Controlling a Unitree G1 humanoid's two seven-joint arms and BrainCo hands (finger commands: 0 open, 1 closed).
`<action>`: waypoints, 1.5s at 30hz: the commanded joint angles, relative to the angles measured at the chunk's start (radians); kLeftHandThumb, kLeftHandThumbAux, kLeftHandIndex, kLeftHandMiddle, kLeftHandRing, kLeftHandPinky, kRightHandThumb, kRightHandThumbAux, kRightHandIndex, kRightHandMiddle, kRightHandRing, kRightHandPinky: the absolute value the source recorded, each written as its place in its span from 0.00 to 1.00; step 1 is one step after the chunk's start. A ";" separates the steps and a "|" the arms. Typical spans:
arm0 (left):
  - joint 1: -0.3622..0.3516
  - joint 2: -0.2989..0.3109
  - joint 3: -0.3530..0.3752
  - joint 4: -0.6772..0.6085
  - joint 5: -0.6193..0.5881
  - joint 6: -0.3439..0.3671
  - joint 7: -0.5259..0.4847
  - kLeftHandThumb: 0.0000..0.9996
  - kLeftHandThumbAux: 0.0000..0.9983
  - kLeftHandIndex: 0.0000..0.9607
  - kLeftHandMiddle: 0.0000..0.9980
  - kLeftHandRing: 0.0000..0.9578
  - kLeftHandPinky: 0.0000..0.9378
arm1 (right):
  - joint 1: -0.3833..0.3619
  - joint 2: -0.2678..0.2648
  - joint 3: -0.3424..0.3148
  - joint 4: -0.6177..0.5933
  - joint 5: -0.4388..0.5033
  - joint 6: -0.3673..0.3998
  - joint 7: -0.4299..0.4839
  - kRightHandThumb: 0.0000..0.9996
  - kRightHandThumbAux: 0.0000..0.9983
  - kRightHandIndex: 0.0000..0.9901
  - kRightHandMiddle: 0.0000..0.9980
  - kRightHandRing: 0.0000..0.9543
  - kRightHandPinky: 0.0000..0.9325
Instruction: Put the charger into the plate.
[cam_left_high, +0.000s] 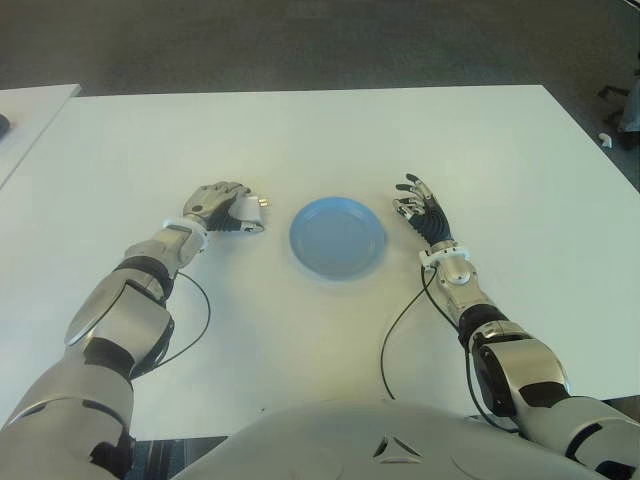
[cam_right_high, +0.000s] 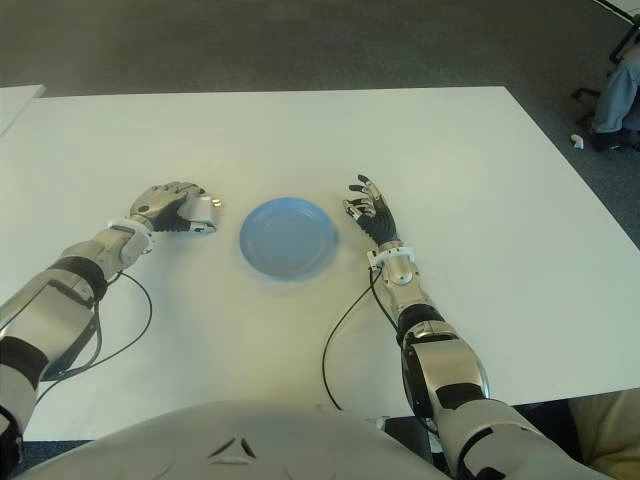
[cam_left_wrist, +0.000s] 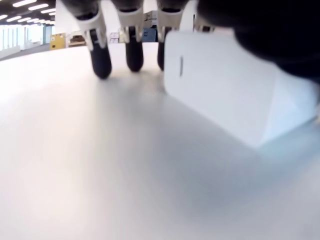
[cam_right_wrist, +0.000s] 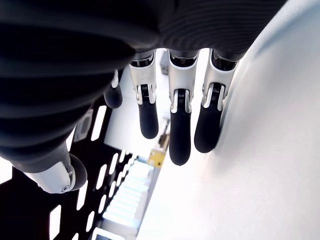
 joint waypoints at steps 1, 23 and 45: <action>0.022 0.004 -0.088 0.013 0.107 0.058 0.092 0.67 0.65 0.44 0.65 0.67 0.74 | 0.071 0.023 0.016 0.055 -0.024 0.059 0.027 0.10 0.56 0.00 0.22 0.38 0.45; -0.046 0.028 -0.100 -0.033 0.084 -0.025 0.254 0.74 0.70 0.46 0.81 0.83 0.84 | 0.060 0.027 0.025 0.050 -0.030 0.099 0.026 0.09 0.58 0.00 0.23 0.40 0.45; -0.088 0.021 0.217 -0.364 -0.185 -0.262 0.043 0.75 0.70 0.46 0.85 0.89 0.89 | 0.049 0.032 0.026 0.063 -0.029 0.123 0.029 0.07 0.58 0.00 0.23 0.39 0.42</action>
